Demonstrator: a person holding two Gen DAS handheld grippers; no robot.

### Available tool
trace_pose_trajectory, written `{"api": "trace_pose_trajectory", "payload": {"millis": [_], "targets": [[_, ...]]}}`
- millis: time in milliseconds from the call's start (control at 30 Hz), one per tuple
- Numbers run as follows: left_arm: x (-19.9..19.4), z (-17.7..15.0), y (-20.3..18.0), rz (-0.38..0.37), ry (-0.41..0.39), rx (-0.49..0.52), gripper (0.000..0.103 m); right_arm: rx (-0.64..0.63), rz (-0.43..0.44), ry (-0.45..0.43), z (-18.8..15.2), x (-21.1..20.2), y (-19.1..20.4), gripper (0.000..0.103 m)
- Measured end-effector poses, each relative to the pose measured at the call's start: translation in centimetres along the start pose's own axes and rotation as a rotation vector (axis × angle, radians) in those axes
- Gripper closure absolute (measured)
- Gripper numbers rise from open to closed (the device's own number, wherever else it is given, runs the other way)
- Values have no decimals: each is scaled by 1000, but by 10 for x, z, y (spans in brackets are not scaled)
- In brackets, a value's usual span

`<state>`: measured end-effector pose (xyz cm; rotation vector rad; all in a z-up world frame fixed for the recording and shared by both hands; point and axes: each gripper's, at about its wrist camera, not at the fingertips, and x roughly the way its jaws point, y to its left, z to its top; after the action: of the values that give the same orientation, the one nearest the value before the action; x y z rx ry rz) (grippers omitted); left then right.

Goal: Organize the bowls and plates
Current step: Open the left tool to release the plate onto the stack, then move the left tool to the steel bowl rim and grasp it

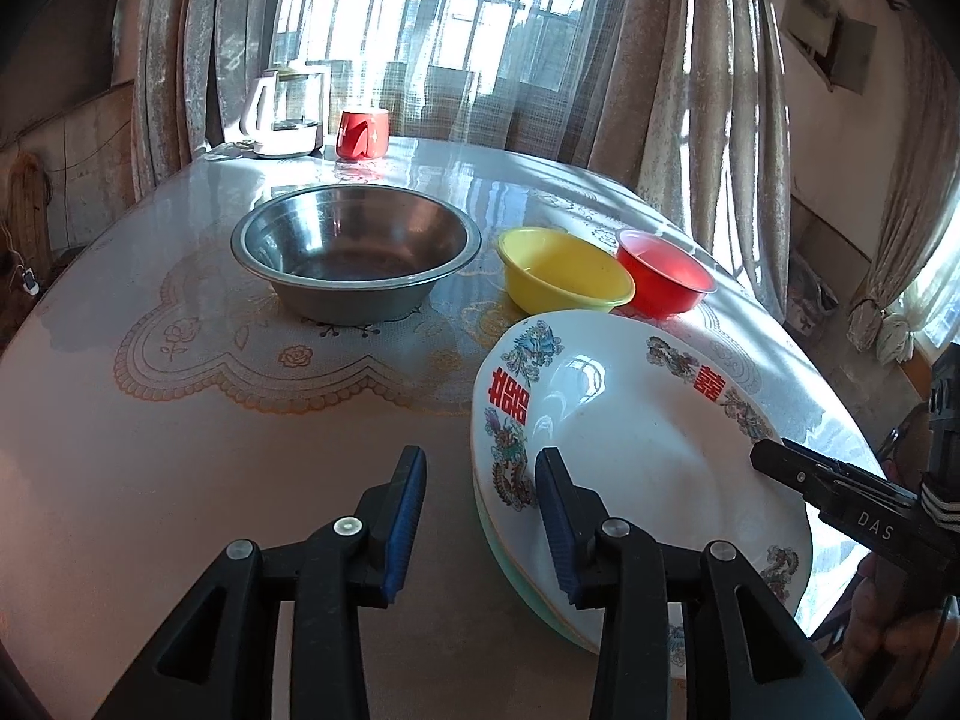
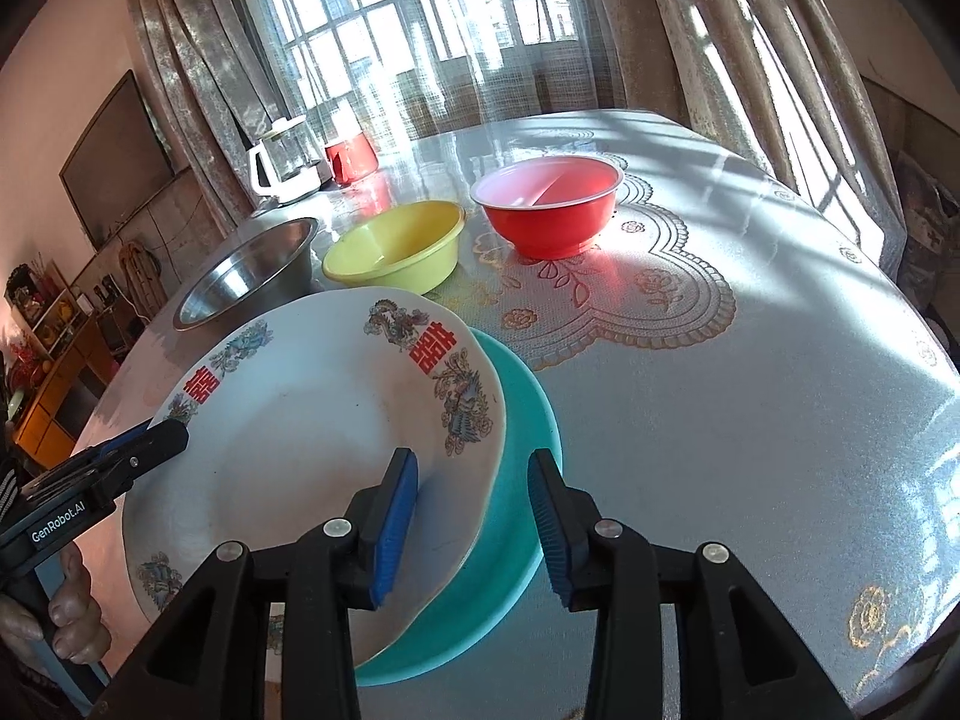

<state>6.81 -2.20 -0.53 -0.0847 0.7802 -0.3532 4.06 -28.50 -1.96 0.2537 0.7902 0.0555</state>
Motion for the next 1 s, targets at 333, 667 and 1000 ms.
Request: {"api": "trace_pose_trajectory", "payload": {"millis": [333, 667, 1000], "targets": [[-6, 15, 30, 13, -24, -93, 63, 21, -6, -59, 26, -12, 1, 64], [-3, 32, 72, 39, -49, -177, 63, -58, 180, -9, 65, 11, 60, 62], [12, 61, 109, 87, -84, -225, 56, -36, 276, 110, 106, 70, 114, 62]]}}
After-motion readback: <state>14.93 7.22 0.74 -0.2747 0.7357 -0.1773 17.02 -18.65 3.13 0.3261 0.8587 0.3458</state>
